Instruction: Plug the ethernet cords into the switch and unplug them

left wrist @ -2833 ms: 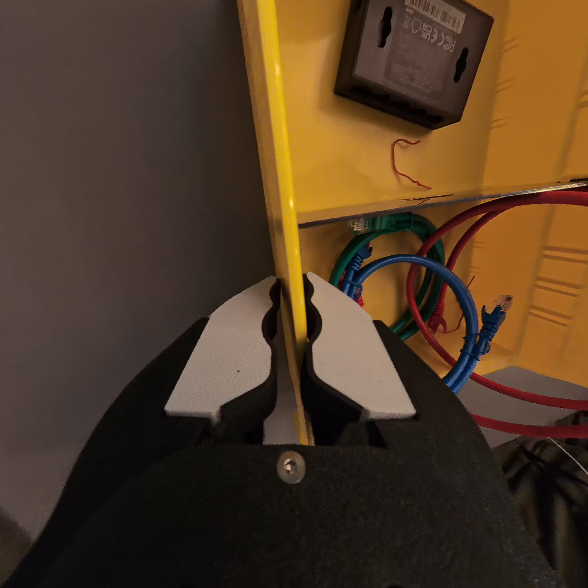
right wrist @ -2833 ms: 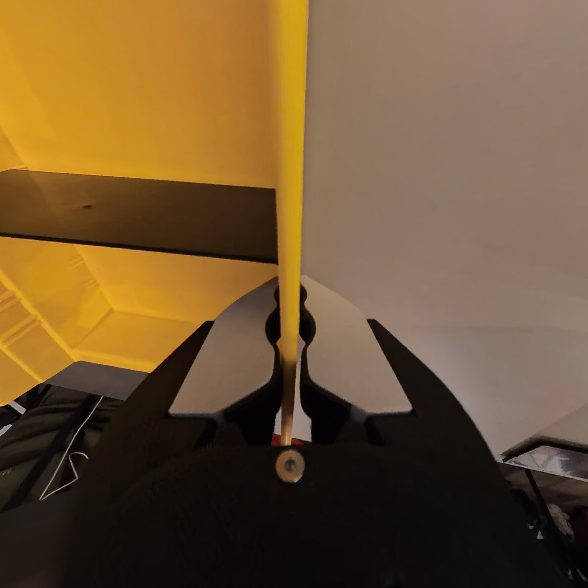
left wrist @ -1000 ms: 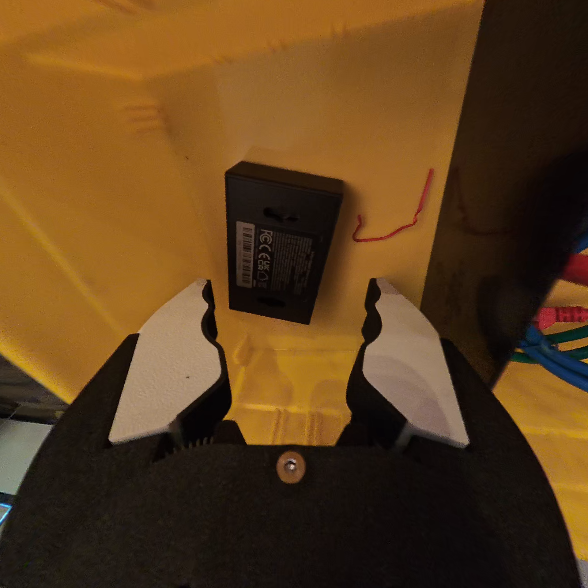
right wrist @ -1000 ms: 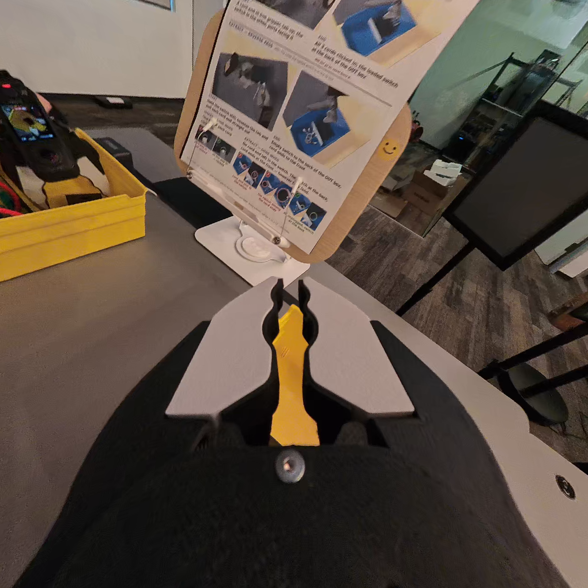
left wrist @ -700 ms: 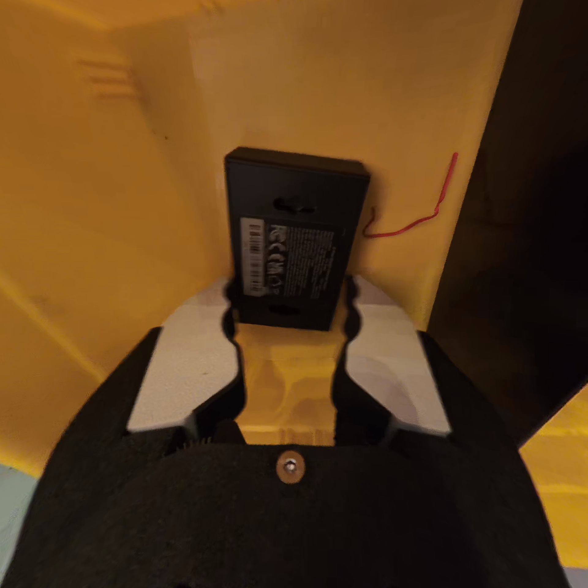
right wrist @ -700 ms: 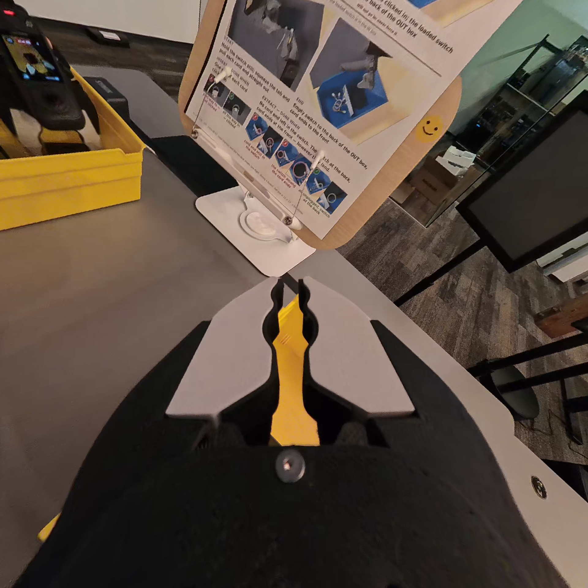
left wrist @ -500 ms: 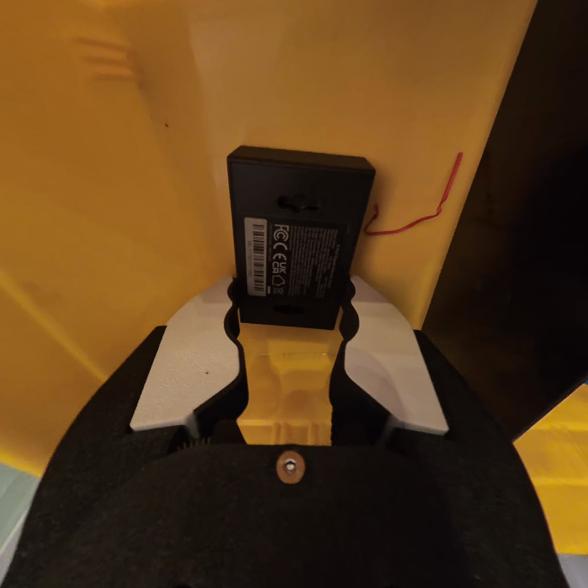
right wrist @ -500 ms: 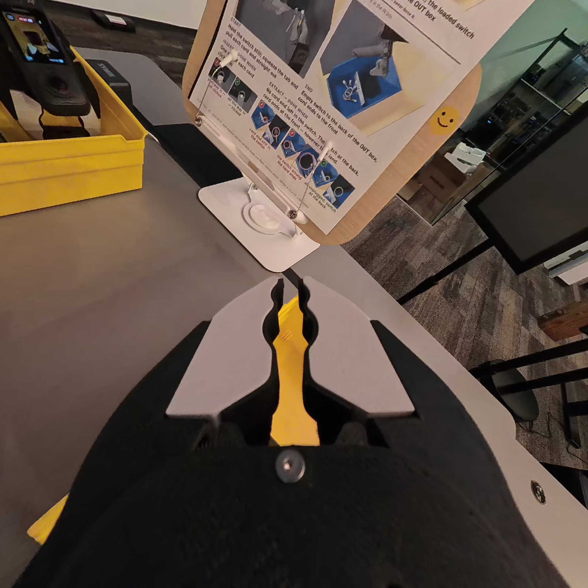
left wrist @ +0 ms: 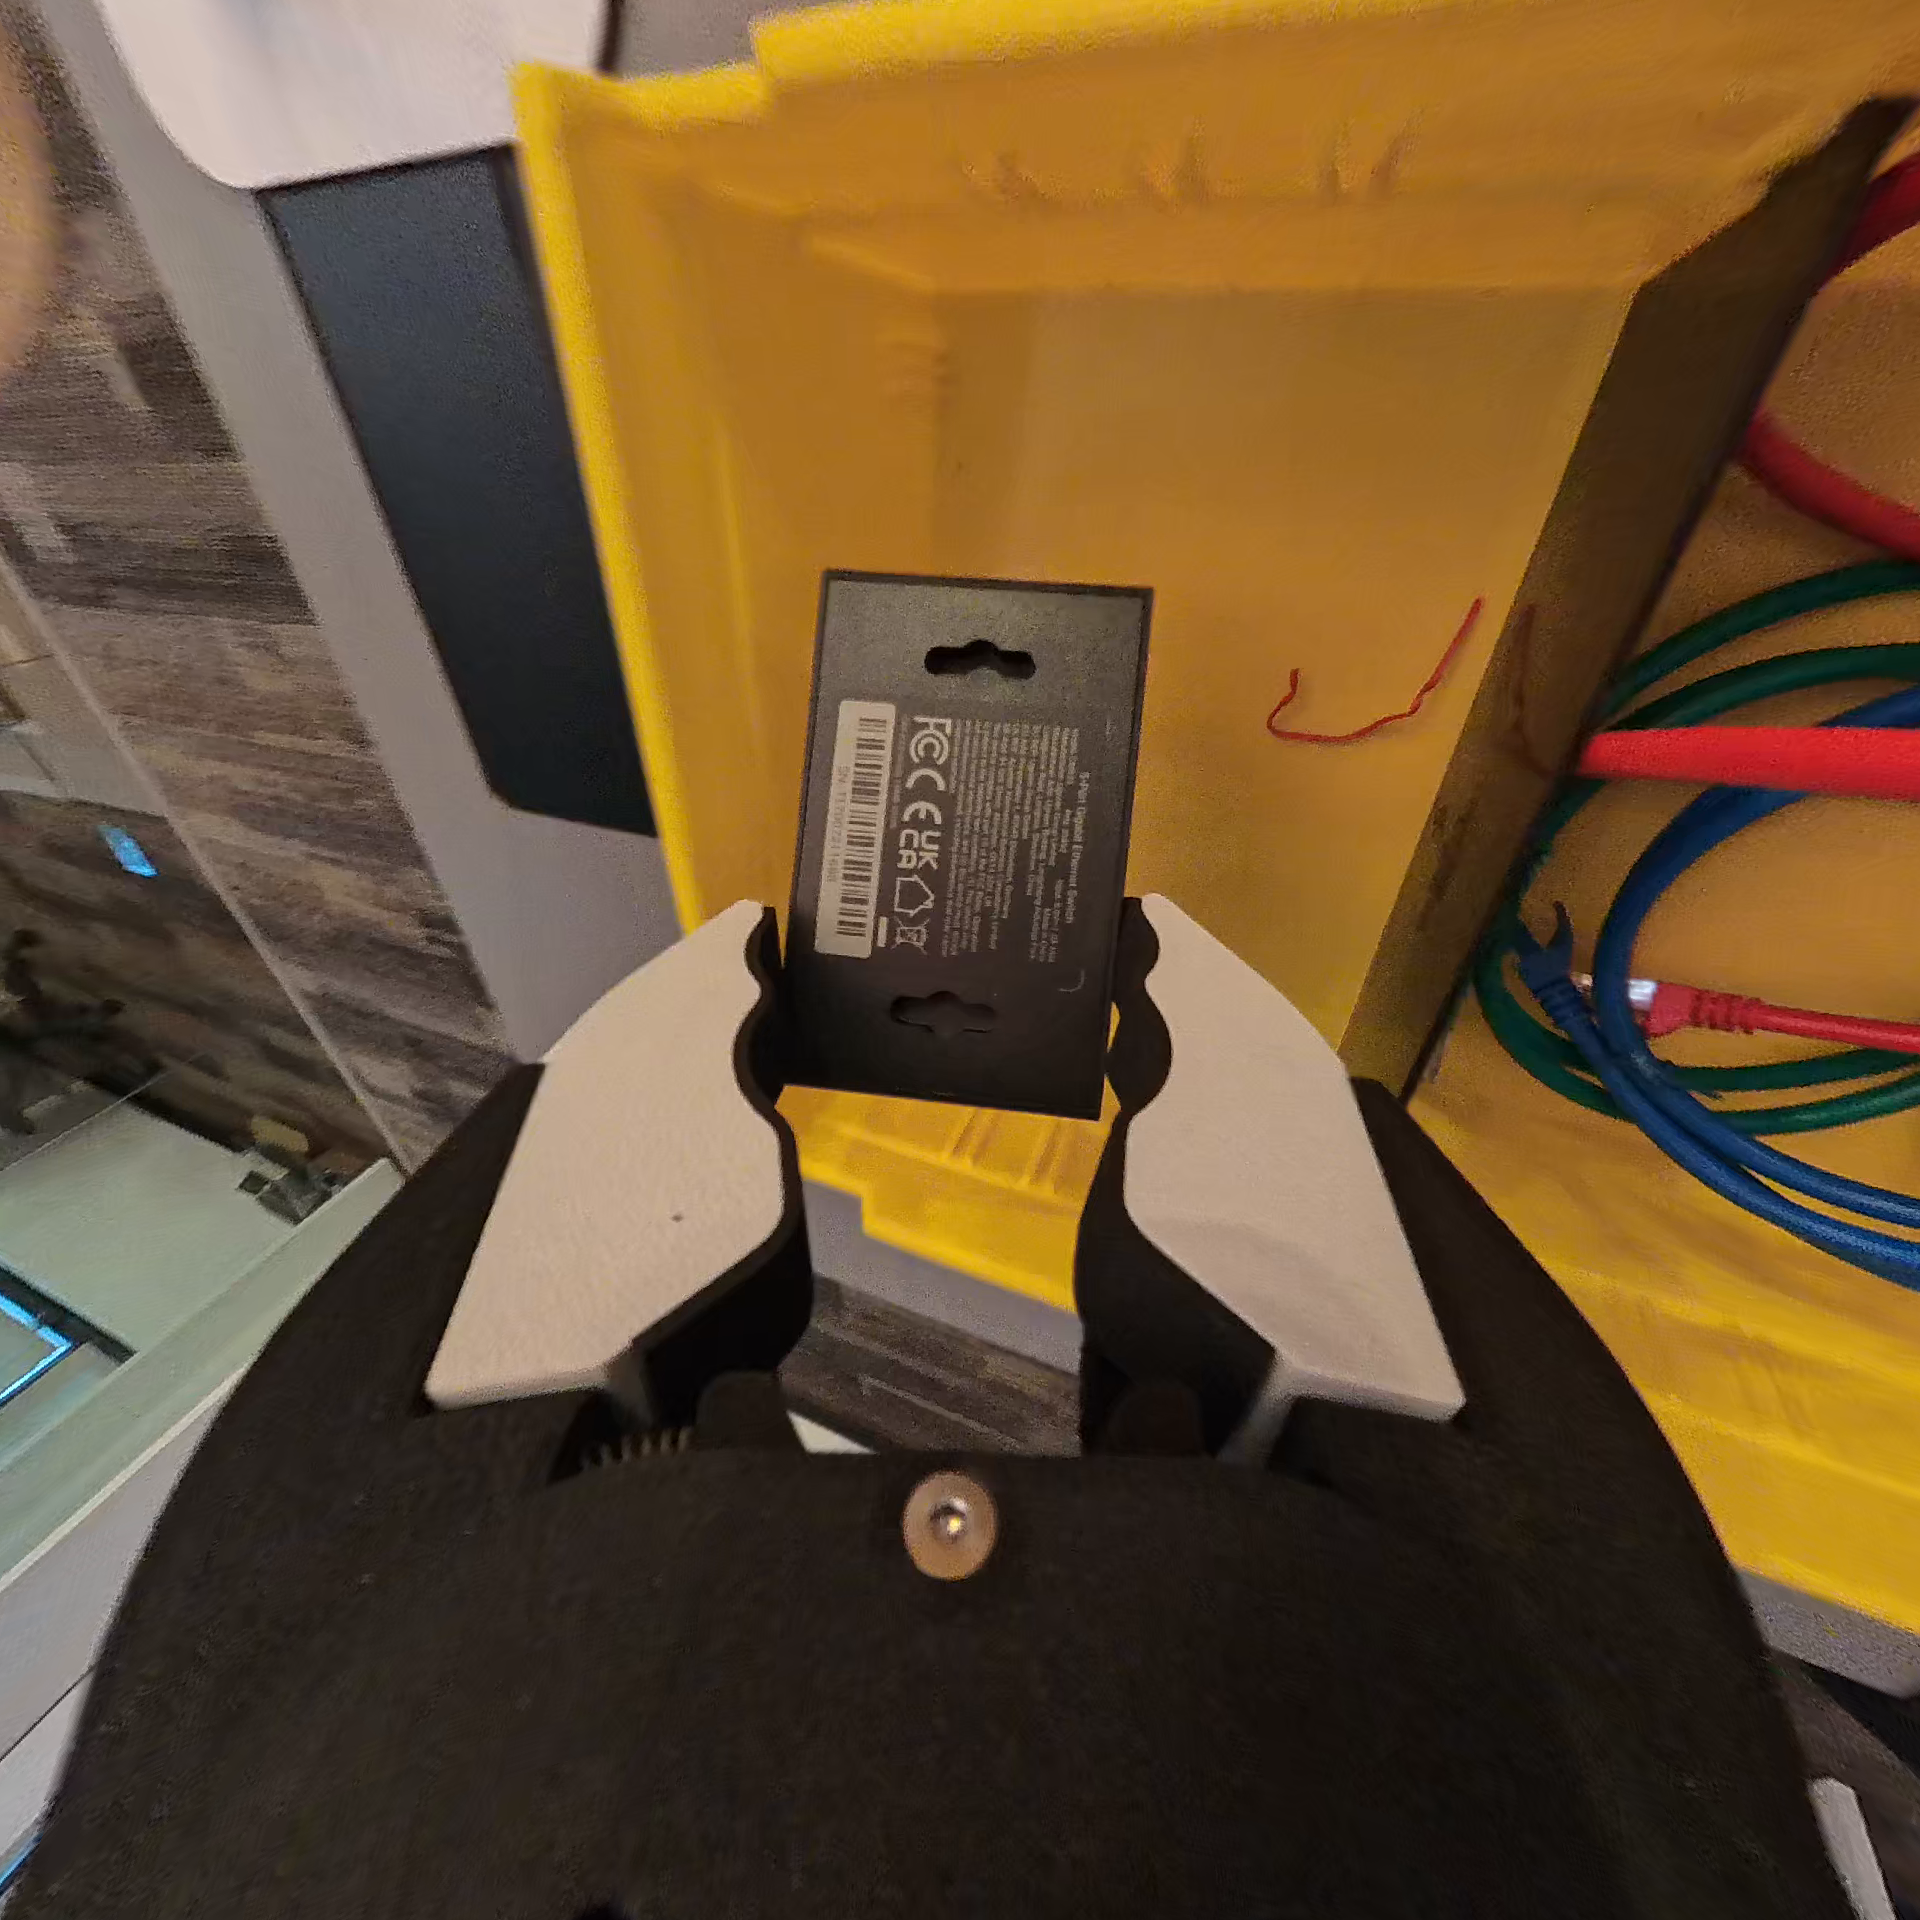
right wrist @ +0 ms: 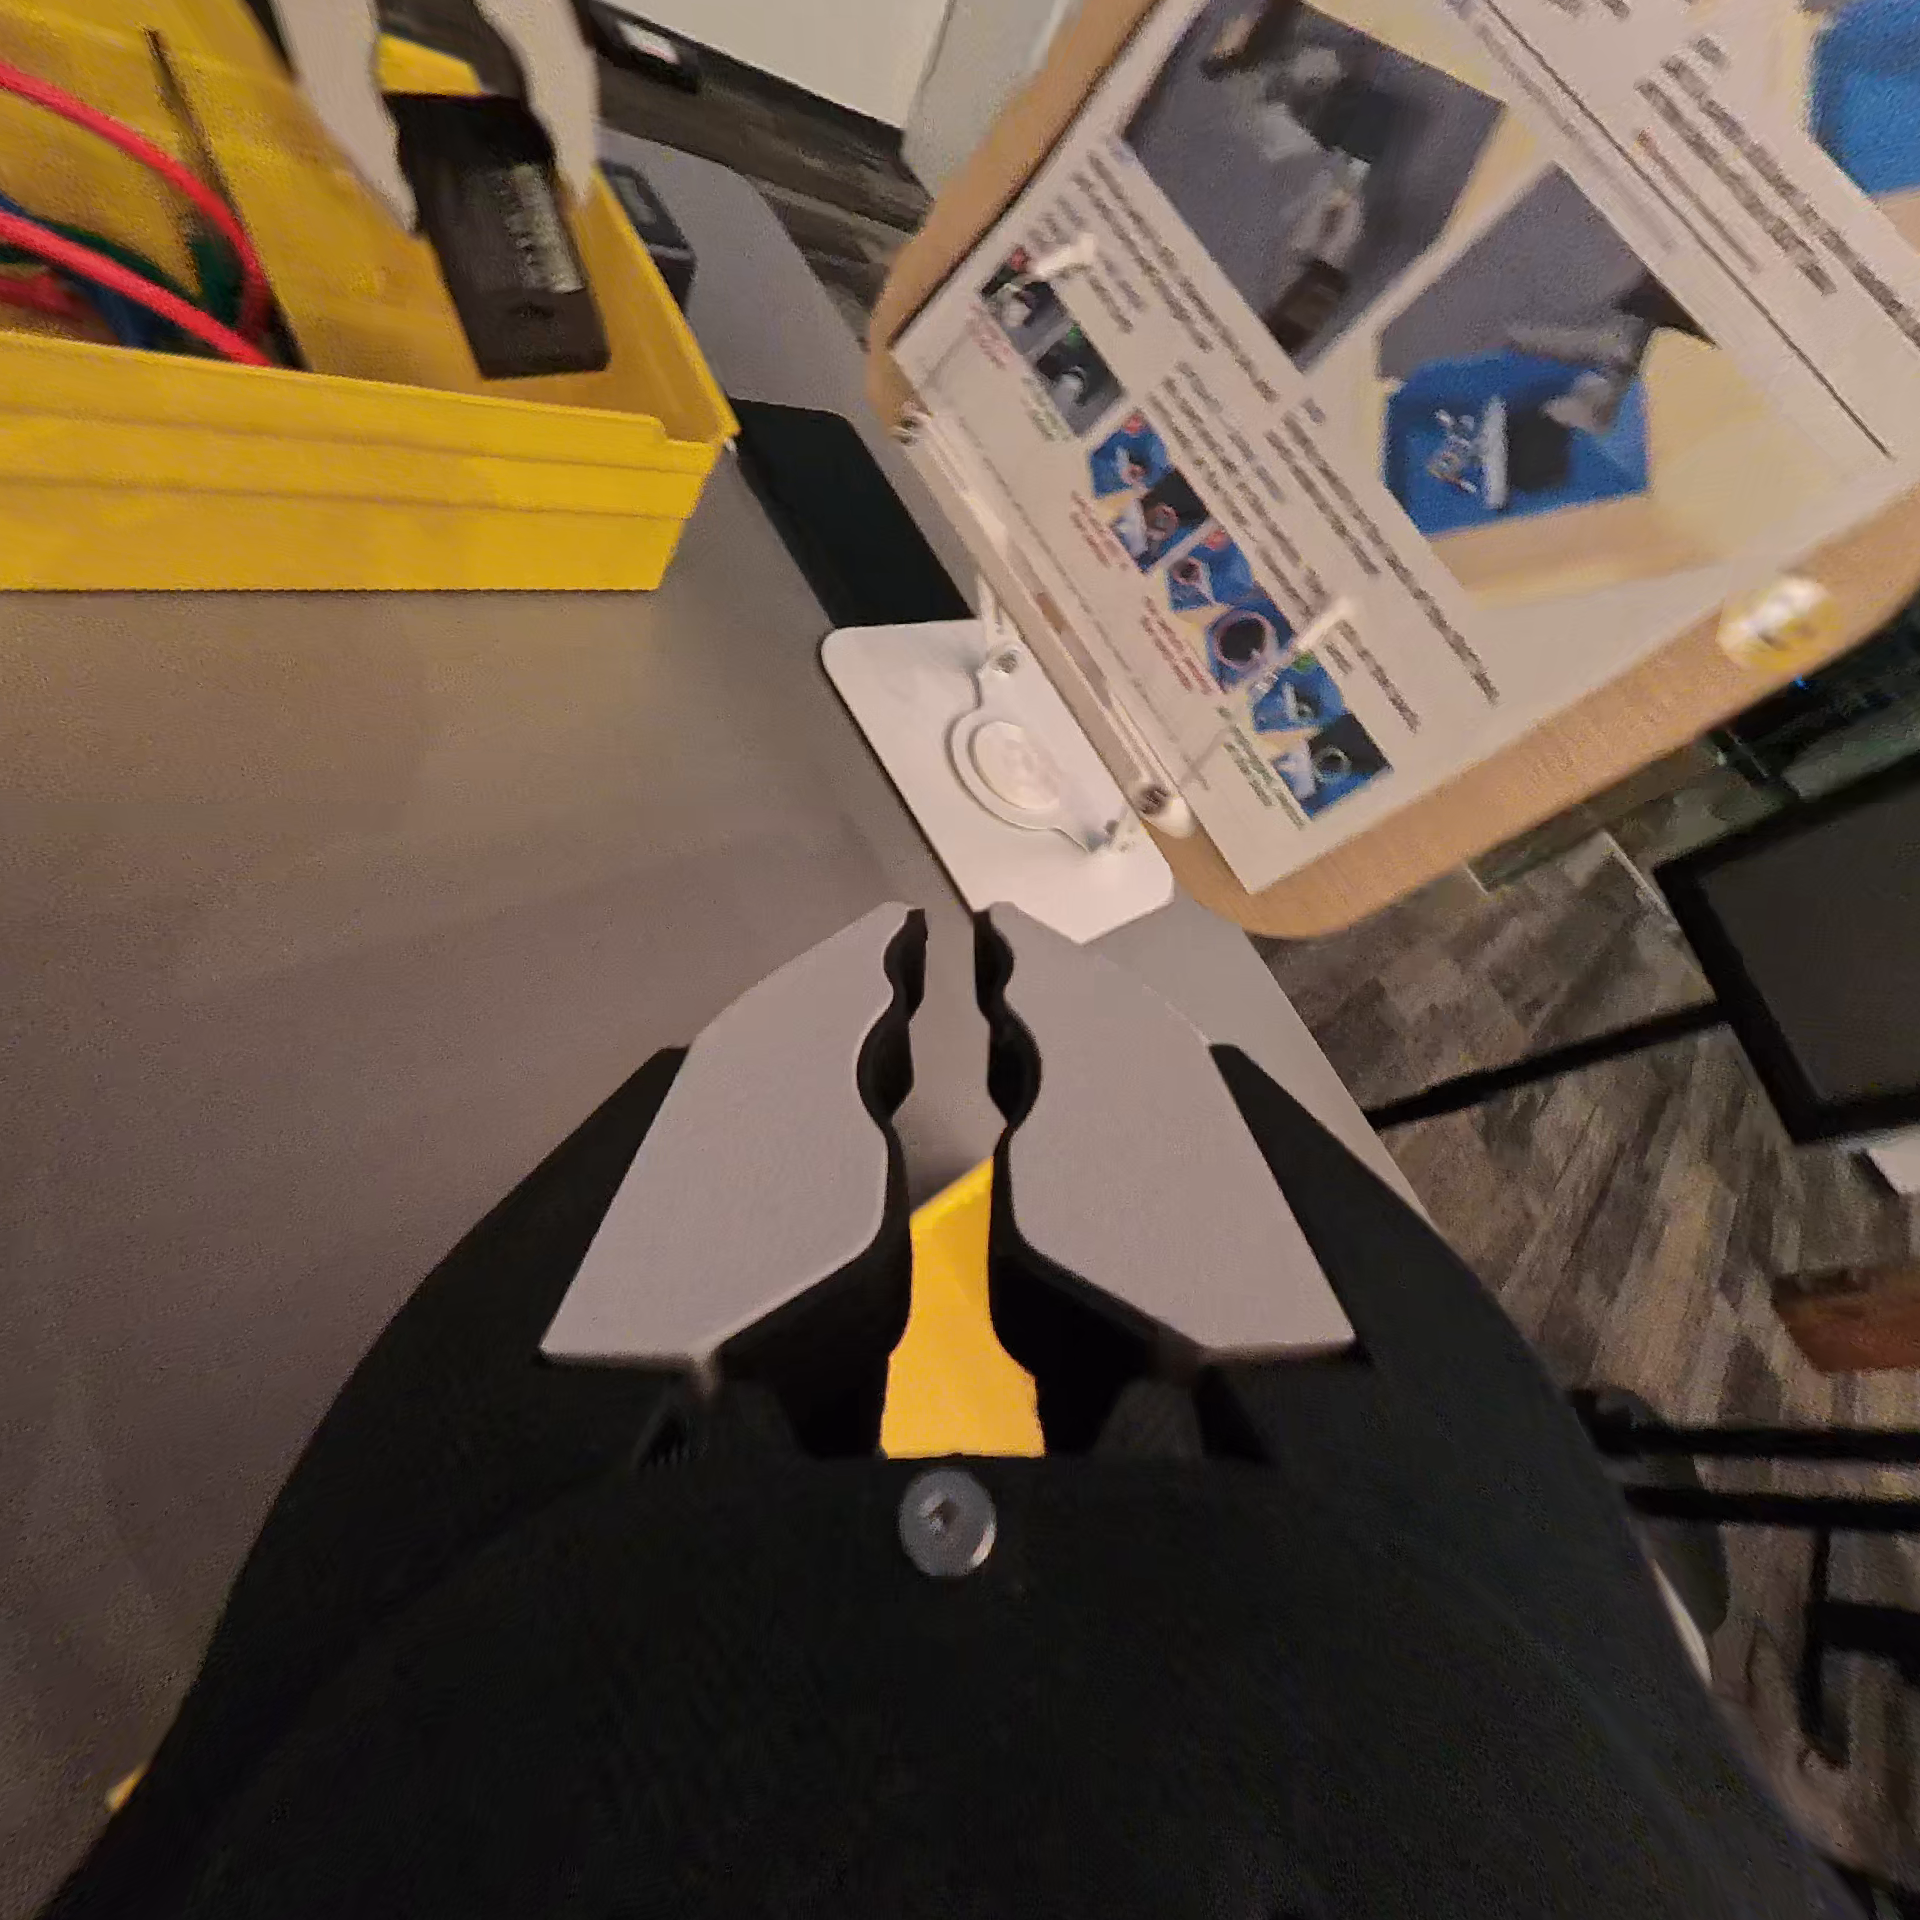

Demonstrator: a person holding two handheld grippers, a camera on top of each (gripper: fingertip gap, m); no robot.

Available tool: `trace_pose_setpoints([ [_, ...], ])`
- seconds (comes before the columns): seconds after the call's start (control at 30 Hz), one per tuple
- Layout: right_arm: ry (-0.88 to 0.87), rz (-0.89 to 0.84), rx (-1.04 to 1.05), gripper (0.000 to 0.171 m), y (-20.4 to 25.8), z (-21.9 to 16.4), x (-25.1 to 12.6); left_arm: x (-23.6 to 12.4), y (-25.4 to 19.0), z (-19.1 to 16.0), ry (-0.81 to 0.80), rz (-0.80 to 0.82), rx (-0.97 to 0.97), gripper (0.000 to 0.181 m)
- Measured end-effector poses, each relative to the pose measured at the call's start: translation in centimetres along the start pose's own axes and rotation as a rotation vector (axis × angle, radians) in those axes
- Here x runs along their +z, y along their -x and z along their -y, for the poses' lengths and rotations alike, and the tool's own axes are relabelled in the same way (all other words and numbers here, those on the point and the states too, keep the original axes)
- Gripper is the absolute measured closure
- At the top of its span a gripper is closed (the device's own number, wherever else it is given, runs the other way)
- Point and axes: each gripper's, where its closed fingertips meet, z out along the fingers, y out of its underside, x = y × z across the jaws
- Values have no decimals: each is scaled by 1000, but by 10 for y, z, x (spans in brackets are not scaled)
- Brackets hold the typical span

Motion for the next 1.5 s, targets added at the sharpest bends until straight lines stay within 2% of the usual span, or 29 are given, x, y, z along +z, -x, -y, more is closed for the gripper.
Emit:
trace_pose_setpoints([
  [0.13, -90, 80, -82, 158, 39, 26, 13, -47, 4, 23, -48, 54, -23, 120],
  [0.27, -240, 78, -112, 139, 64, 62, 9, -92, -6, 80, -227, 85, -98, 120],
  [0.3, -284, 91, -89, 132, 69, 71, 5, -102, -15, 98, -289, 57, -126, 120],
  [0.37, -343, 180, -25, 102, 83, 82, 1, -117, -36, 131, -395, 3, -133, 120],
  [0.4, -351, 222, 9, 95, 88, 83, 2, -122, -45, 145, -430, 2, -122, 120],
  [0.53, -318, 356, 62, 88, 116, 73, 22, -135, -76, 186, -494, 16, -18, 121],
  [0.6, -279, 380, 33, 82, 129, 65, 34, -139, -92, 202, -507, 0, 24, 120],
  [0.73, -260, 393, -13, 85, 145, 61, 45, -142, -108, 221, -512, 0, 65, 120],
  [0.87, -186, 496, -27, 110, 163, 47, 48, -143, -111, 226, -542, -9, 31, 121],
  [1.0, -148, 504, -36, 110, 168, 41, 53, -131, -114, 220, -530, -10, 17, 121],
  [1.13, -55, 498, 0, 111, 169, 31, 60, -128, -108, 210, -575, -14, -102, 120],
  [1.2, 77, 448, -37, 111, 167, 9, 70, -139, -94, 197, -639, 20, -213, 121],
  [1.3, 276, 443, -7, 111, 176, -28, 86, -159, -89, 169, -774, -45, -374, 125],
  [1.4, 414, 459, -39, 116, 185, -57, 93, -150, -98, 122, -706, -53, -479, 116],
  [1.5, 433, 457, -64, 115, 184, -62, 95, -140, -121, 80, -631, -48, -530, 118],
])
